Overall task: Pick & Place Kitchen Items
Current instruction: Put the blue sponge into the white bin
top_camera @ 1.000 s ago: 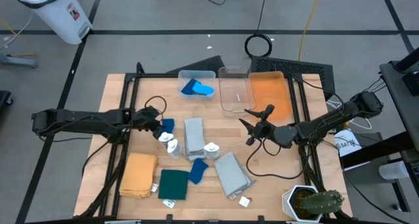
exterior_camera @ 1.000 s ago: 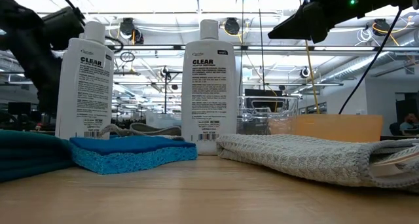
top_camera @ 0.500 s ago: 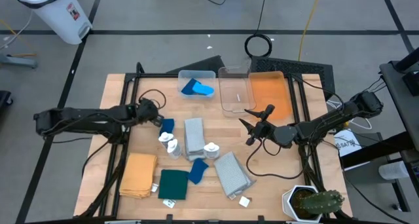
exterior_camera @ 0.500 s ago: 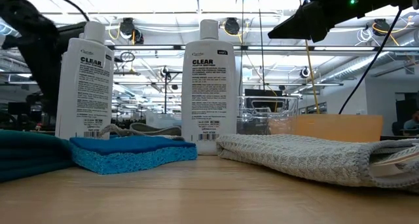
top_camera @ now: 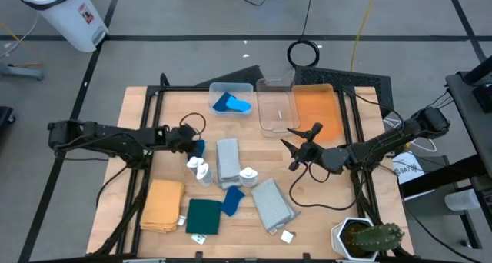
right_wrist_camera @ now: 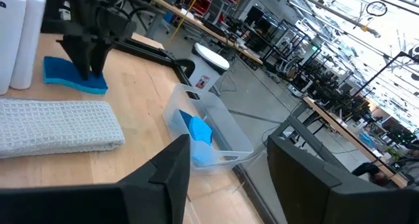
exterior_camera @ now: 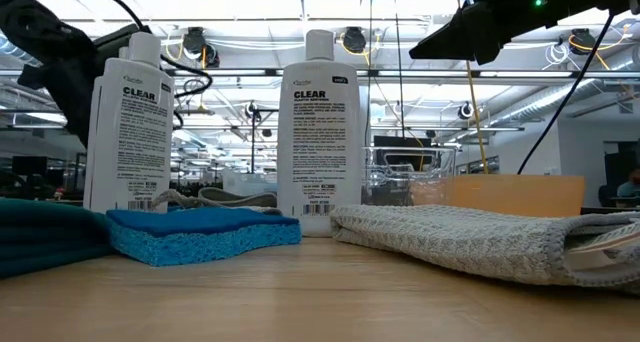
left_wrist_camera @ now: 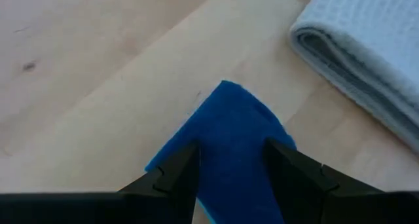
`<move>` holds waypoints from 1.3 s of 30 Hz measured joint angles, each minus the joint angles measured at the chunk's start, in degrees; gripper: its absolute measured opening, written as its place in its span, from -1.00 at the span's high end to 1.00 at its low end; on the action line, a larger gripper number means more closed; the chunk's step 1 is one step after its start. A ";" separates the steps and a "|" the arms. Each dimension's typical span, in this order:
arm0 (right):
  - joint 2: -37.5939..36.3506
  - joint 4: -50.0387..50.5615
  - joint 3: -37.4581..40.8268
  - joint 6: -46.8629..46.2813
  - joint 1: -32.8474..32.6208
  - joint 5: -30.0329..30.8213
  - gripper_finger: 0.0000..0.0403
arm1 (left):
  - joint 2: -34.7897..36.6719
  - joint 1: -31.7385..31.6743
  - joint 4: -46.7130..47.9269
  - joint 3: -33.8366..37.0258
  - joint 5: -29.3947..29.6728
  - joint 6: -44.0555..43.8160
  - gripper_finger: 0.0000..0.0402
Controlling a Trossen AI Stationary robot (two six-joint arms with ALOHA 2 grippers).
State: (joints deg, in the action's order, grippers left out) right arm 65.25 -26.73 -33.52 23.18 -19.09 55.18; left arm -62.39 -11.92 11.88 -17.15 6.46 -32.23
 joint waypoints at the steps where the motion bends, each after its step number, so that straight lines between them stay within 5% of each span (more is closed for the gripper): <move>1: 0.00 0.01 0.00 0.00 0.00 0.00 0.15 | -1.24 0.13 0.06 -0.02 0.26 0.04 0.12; 12: 0.00 0.00 0.00 0.00 0.00 0.00 0.15 | 0.30 -5.64 8.94 -2.38 18.07 -1.56 0.12; 19: 0.02 0.08 0.04 0.02 0.00 -0.02 0.15 | 4.98 -8.32 26.92 -9.43 16.17 -13.83 0.12; 24: 0.02 0.06 0.04 0.02 0.00 -0.02 0.15 | 5.19 -7.32 27.26 -8.03 9.22 -27.60 0.12; 29: 0.02 0.08 0.04 0.00 -0.02 0.00 0.15 | 3.49 -7.57 21.83 -4.46 8.55 -27.87 0.01; 39: 0.02 0.01 0.04 0.01 -0.02 -0.02 0.15 | 2.62 -10.67 17.92 -2.62 7.45 -24.72 -0.55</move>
State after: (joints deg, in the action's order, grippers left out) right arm 65.28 -26.72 -33.47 23.19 -19.11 55.16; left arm -59.77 -22.59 29.80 -19.77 13.91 -56.95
